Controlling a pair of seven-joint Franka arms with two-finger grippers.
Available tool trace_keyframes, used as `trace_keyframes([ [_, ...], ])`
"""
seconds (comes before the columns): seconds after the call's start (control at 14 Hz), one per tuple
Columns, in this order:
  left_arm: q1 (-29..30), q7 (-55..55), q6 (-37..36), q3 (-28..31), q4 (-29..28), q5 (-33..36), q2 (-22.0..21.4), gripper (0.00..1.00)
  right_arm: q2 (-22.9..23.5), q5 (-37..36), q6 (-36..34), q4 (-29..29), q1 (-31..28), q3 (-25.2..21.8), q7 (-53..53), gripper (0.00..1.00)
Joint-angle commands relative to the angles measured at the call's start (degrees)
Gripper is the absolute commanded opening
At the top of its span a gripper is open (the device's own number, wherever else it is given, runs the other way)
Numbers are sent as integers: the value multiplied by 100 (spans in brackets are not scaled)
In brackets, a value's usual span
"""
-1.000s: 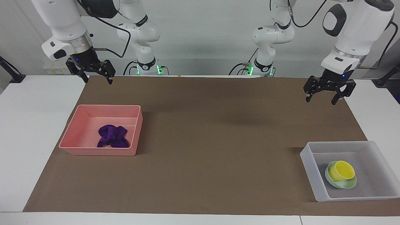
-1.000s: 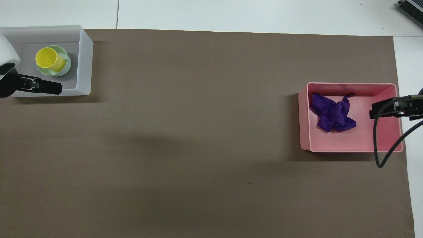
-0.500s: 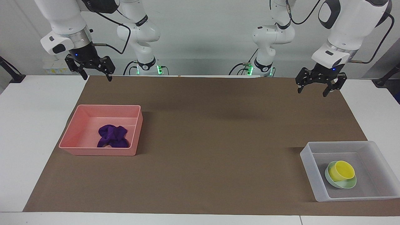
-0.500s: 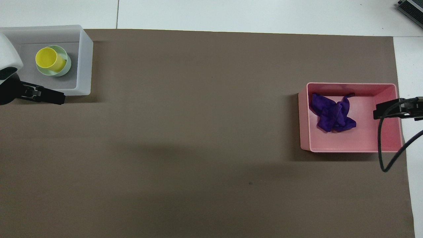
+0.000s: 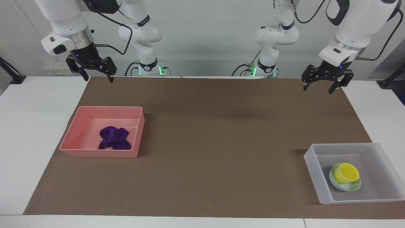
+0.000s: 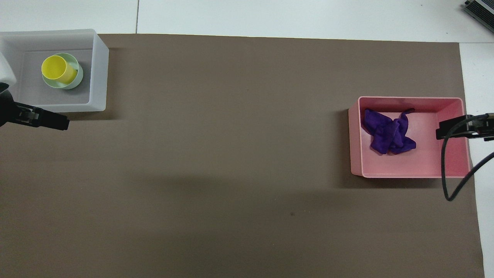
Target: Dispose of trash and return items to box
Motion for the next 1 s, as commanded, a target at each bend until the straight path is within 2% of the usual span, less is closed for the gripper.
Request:
trace_keyframes([
  [0.0, -92, -112, -111, 69, -58, 99, -80, 100, -81, -59, -22, -79, -45, 68, 126, 100],
  [0.21, -92, -383, -541, 87, -31, 99, -97, 100, -81, -59, -22, -79, -45, 76, 126, 100],
  [0.93, -75, -385, -366, 104, -14, 108, -80, 100, -116, -41, -13, -140, -45, 76, 126, 100],
])
